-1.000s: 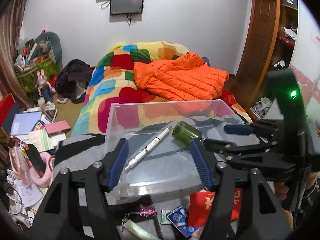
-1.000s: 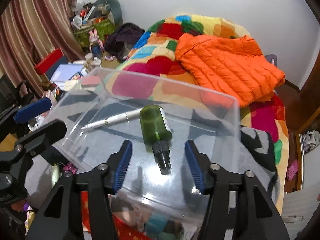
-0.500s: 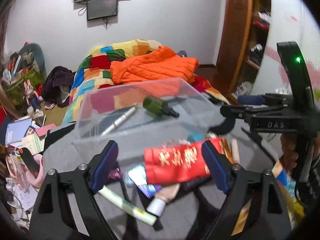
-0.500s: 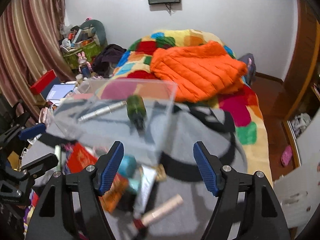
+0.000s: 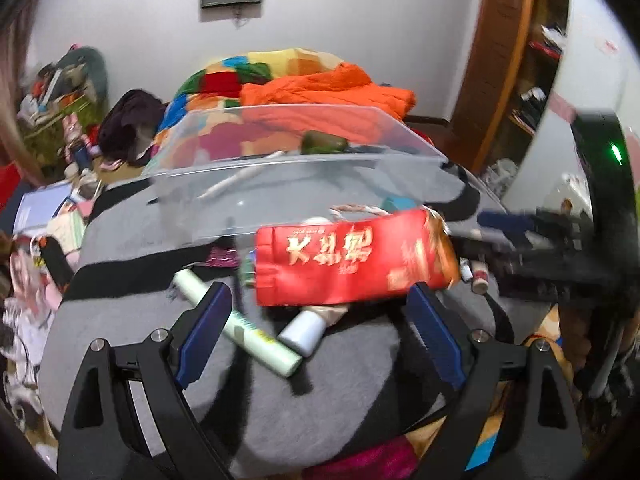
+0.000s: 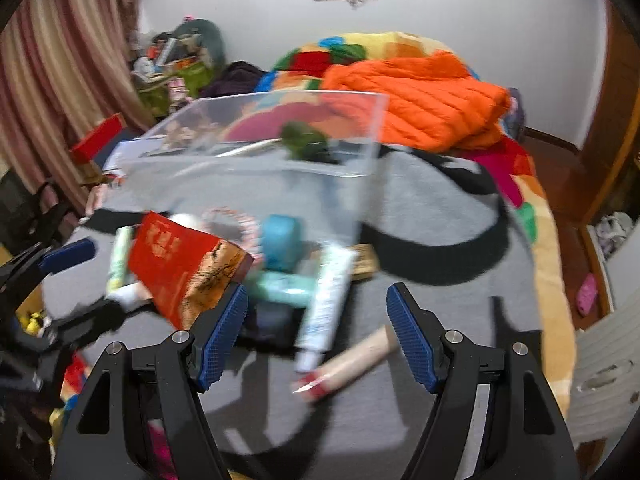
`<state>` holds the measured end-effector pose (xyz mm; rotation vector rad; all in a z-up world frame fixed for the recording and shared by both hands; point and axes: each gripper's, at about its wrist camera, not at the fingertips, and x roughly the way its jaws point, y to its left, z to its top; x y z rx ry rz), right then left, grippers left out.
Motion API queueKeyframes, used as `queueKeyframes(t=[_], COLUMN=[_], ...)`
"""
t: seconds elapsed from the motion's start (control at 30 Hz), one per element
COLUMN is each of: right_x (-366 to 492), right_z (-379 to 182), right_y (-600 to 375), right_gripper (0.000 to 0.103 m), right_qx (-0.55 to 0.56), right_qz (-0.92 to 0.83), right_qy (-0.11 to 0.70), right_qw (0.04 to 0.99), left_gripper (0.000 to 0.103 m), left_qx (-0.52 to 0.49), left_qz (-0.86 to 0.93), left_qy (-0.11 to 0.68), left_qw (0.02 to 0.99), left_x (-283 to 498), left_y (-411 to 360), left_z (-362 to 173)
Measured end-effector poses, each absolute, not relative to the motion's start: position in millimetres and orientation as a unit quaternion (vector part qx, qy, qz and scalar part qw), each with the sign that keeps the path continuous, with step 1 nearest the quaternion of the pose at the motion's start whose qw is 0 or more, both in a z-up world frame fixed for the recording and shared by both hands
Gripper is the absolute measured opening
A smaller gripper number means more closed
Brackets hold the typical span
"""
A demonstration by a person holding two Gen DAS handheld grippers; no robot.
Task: Organize objects
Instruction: 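Grasp the red tea package with left tool while right tool returns to items, then grasp the beige tube with right tool while left tool lifts red package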
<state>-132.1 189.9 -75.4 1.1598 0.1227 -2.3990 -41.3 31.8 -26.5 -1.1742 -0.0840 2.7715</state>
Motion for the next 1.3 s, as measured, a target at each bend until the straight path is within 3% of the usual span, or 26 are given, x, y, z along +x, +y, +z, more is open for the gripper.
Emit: queueKeyframes(t=[0.33,0.67,1.03,1.3], right_x=[-92.7,-111.6,-128.9,-124.3], right_z=[-76.9,-79.8,-101.6,-106.8], right_y=[159.7,232.9,233.4,238.1], right_gripper=[0.069,0.069,0.069,0.045], right_qx=[0.401,0.417,0.434,0.439], right_qz=[-0.866,-0.89,-0.887,-0.887], right_qy=[0.075,0.021,-0.002,0.016], right_qw=[0.29,0.183,0.157,0.142], left_gripper=[0.093,0.097,0.097,0.097], left_qx=[-0.396,-0.391,-0.397,-0.413], left_qz=[0.917,0.919,0.916,0.907], left_qy=[-0.029,-0.022,0.014,-0.065], left_qw=[0.045,-0.051,-0.063,-0.045], left_x=[-50.0,-75.4,-36.9,-16.4], left_y=[27.7,55.0,27.1,2.7], left_z=[-18.4,-33.2,-39.3,-36.1])
